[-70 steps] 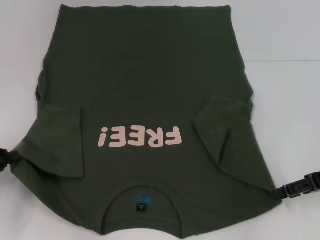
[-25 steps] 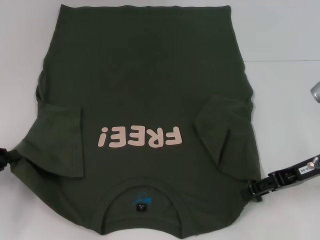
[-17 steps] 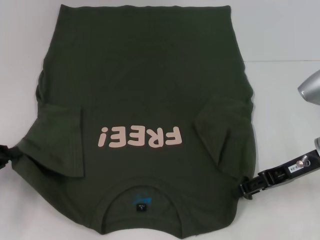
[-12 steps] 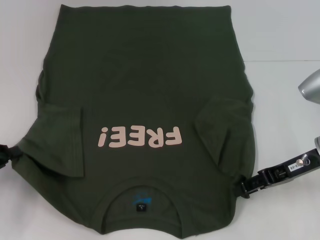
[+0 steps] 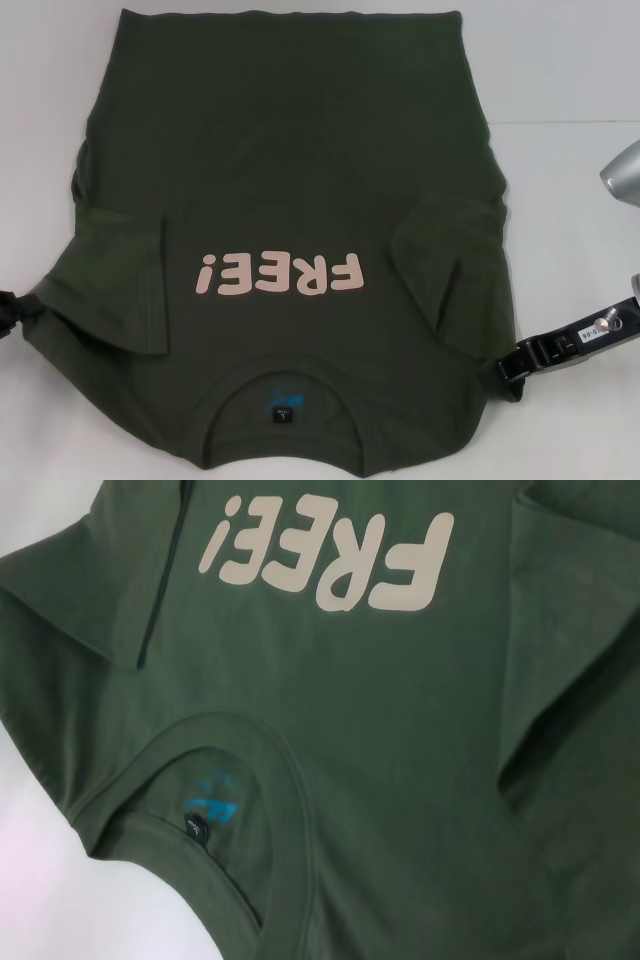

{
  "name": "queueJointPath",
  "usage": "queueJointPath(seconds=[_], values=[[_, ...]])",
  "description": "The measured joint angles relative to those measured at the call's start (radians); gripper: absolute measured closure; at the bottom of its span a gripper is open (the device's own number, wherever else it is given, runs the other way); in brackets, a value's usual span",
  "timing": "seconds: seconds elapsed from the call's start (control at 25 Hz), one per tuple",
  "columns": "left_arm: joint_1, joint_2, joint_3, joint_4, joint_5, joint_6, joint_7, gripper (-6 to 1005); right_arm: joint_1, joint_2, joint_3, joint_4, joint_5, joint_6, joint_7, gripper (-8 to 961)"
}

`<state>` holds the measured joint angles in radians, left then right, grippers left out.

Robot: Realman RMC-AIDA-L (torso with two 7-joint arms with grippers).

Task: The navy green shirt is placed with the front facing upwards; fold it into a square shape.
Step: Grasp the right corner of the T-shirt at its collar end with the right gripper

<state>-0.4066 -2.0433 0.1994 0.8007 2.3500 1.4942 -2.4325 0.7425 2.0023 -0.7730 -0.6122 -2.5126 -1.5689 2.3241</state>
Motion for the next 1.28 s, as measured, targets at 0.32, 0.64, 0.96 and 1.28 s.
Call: queueJointPath(seconds=[0.32, 0.64, 0.96, 1.28], values=[[0.000, 0.000, 0.000, 0.000, 0.000, 0.000, 0.005, 1001, -0.003, -0.003, 0.012, 0.002, 0.000, 0.004, 0.020, 929], [0.000, 0.000, 0.000, 0.000, 0.000, 0.000, 0.007, 1001, -0.009, -0.008, 0.032, 0.000, 0.000, -0.028, 0.020, 920], [0.009, 0.000, -0.003, 0.000, -0.001, -0.001, 0.008, 1000, -0.052, -0.053, 0.096, -0.019, 0.001, -0.064, 0.037, 588], [0.009, 0.000, -0.003, 0.000, -0.003, -0.001, 0.009, 1001, -0.072, -0.066, 0.101, -0.023, -0.020, -0.064, 0.041, 456]])
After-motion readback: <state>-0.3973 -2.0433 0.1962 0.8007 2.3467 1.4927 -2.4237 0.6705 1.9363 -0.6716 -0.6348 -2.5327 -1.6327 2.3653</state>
